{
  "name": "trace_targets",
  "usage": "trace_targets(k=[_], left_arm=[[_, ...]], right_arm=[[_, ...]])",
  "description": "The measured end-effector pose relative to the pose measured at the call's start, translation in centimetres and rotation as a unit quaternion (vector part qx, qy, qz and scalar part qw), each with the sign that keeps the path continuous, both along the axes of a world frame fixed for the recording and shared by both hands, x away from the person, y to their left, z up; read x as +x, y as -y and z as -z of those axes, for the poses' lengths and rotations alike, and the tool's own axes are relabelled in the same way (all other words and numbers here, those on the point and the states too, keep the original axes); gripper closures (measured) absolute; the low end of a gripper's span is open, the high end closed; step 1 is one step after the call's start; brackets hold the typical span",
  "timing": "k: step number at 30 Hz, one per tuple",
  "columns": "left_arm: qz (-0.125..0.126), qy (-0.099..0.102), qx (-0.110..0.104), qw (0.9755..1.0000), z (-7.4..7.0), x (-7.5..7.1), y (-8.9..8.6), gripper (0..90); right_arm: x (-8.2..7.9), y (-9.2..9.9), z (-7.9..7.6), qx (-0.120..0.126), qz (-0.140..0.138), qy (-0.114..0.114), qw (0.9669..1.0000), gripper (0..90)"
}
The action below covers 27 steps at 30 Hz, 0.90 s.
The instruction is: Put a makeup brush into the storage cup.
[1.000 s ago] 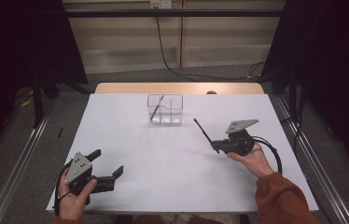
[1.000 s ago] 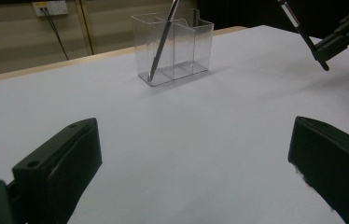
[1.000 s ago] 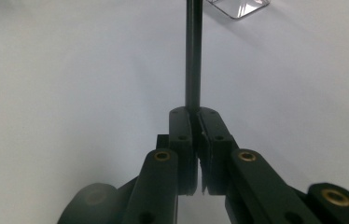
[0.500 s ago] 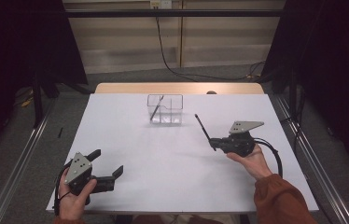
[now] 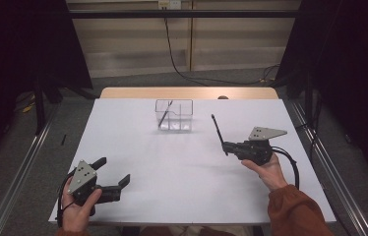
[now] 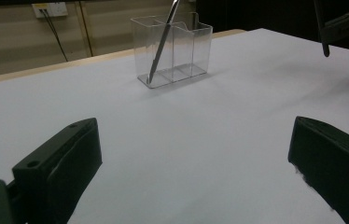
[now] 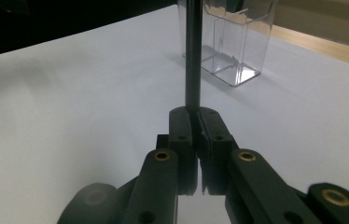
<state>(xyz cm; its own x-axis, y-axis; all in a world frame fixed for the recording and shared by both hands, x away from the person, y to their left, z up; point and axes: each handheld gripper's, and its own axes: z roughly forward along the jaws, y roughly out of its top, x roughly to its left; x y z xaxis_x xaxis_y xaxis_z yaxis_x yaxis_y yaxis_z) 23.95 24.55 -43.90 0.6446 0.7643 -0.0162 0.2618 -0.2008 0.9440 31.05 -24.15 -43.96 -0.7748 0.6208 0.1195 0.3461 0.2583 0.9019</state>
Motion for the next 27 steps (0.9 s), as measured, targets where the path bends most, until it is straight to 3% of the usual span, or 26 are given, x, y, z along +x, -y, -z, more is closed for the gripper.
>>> trace_targets(k=[14,27], left_arm=[[0.004,0.0,-0.007,1.0,0.0,0.0,0.3,2.5],[0.008,0.002,-0.014,0.9999,-0.2,0.0,1.1,2.5]], right_arm=[[-0.9,-1.1,-0.7,0.003,-0.014,0.018,0.9997,84.8],[-1.6,-2.3,-1.0,0.016,-0.034,0.022,0.999,84.7]])
